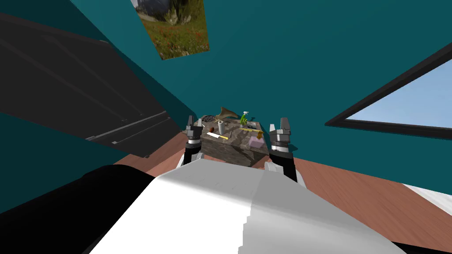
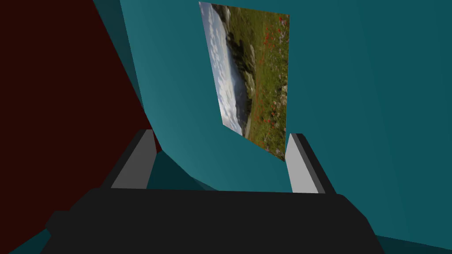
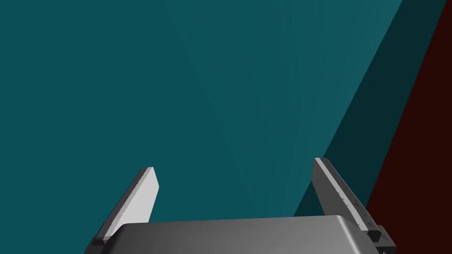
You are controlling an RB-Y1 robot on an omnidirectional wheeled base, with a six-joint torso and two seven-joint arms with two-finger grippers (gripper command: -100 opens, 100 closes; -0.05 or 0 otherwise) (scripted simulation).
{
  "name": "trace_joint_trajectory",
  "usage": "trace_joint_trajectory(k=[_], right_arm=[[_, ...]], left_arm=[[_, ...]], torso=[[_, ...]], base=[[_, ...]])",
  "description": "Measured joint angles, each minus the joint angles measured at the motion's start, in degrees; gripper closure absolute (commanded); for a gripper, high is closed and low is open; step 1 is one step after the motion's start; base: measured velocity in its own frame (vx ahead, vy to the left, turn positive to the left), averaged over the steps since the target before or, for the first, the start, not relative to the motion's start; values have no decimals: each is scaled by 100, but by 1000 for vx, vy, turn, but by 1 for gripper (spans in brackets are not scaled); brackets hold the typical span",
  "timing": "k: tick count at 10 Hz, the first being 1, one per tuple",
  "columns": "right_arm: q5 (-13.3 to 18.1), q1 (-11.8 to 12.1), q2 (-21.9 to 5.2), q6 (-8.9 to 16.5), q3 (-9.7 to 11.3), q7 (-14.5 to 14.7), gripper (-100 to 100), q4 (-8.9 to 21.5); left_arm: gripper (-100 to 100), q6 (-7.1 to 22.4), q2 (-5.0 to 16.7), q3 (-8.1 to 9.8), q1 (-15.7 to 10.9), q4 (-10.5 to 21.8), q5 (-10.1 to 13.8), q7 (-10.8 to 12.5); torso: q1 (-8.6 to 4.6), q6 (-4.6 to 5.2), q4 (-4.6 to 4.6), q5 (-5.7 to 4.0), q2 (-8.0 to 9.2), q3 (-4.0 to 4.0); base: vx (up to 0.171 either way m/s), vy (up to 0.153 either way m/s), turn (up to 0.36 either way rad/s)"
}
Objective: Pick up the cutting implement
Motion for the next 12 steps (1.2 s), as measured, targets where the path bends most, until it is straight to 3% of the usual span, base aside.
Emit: trace_joint_trajectory(k=[4,12], right_arm=[[270,126,-507,218,-81,-12,-100,-187],[711,542,-1340,1256,-303,-161,-100,-557]], left_arm=[[0,0,0,-1,-2,0,0,0],[0,0,0,0,0,0,0,0]], torso=[[3,-4,4,1,19,11],[1,-1,2,0,7,4]], base=[[-44,8,228],[-30,20,259]])
